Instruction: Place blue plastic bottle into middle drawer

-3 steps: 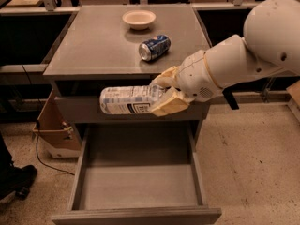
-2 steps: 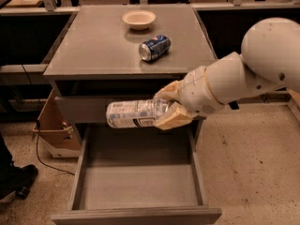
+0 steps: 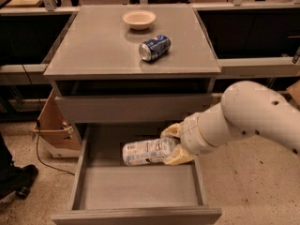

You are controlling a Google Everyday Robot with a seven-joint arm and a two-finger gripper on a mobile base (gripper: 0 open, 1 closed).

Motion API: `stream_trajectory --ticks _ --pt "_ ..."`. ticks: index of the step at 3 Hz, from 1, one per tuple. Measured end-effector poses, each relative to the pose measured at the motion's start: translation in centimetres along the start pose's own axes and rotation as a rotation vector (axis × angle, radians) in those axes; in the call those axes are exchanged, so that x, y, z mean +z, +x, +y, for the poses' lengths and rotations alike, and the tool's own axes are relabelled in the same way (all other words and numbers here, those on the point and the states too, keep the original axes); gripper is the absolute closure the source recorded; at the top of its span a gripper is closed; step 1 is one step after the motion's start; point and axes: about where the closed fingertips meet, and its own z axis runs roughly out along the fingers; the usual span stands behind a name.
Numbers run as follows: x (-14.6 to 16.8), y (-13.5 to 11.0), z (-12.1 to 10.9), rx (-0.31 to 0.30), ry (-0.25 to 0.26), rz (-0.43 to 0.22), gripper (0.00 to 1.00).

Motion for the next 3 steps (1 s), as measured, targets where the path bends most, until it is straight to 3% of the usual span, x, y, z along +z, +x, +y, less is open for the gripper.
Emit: stream_trajectory --ticks 1,3 --pt "4.01 4.68 1.46 -0.005 -0.011 0.043 1.00" --pt "4.79 4.87 1.66 0.002 -0.015 0.029 1.00"
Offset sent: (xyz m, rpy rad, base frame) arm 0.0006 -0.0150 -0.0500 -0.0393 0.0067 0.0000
